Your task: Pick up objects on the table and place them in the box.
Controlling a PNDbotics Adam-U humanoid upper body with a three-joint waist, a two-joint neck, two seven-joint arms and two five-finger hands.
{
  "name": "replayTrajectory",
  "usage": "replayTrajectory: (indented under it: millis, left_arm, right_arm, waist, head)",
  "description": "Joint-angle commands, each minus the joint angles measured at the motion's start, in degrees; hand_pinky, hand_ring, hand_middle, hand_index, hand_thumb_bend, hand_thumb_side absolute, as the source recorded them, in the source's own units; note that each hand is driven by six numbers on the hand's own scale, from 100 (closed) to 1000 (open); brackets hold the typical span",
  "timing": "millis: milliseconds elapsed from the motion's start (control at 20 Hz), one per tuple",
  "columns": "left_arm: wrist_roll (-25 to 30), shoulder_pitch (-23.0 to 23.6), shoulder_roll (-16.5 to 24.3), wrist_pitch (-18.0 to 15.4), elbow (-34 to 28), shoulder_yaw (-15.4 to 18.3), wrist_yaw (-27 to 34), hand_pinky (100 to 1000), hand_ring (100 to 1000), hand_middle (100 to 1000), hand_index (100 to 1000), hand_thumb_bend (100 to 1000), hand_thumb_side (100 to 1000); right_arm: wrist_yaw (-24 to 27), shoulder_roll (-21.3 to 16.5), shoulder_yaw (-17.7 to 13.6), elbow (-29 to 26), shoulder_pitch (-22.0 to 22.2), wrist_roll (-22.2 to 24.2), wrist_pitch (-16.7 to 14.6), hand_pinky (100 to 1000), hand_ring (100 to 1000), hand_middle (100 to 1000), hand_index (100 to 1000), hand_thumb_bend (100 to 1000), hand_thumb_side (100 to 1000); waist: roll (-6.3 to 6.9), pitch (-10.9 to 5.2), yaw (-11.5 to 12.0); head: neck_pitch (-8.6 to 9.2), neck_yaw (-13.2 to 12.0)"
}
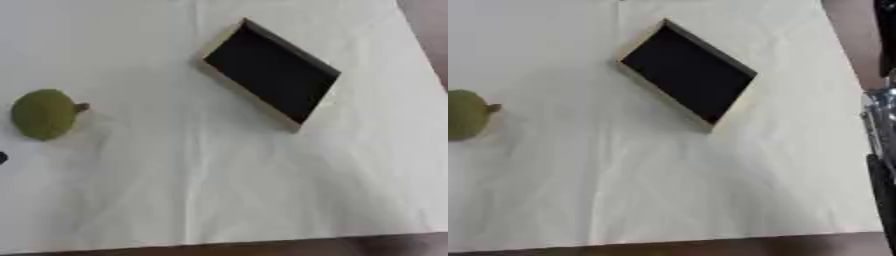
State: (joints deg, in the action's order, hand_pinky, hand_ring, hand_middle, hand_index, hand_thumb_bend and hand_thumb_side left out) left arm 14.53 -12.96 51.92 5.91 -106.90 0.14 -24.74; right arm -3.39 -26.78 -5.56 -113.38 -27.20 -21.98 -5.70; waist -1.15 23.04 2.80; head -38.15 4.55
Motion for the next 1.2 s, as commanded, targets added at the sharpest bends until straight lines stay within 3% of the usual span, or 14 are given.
replayTrajectory:
  millis: [50, 450, 850, 1200]
  left_arm:
    - [2.0, -2.6, 1.5, 0.3, 2.6, -0.6, 1.9, 955, 951, 890, 943, 528, 100]
    - [8.0, -10.7, -2.4, -0.4, 11.0, -2.3, 5.1, 949, 951, 889, 944, 458, 115]
    - [12.1, -15.3, -4.4, -2.7, 15.2, -5.1, 4.4, 952, 952, 888, 946, 471, 127]
    - [14.1, -17.9, -5.8, -3.8, 19.1, -7.5, 0.4, 956, 951, 877, 937, 499, 100]
  right_arm:
    - [0.3, -1.0, 0.0, -1.2, -0.7, 0.2, 0.0, 842, 705, 633, 726, 100, 635]
    - [0.7, -0.7, 0.4, -1.2, -1.0, 0.5, -0.3, 842, 705, 632, 726, 100, 633]
    - [1.0, -0.5, 0.6, -1.2, -1.0, 0.8, -0.2, 843, 706, 632, 726, 100, 639]
    - [1.1, -0.3, 0.7, -1.2, -0.9, 0.9, -0.1, 843, 706, 632, 726, 100, 643]
  waist:
    - [0.27, -1.25, 0.0]
    - [0.15, -1.3, -0.3]
    - [0.27, -1.11, -0.7]
    - [0.36, -1.07, -1.1]
  head:
    - [0.59, -0.4]
    - [0.42, -0.9]
    - [0.36, -1.4]
    - [0.37, -1.8]
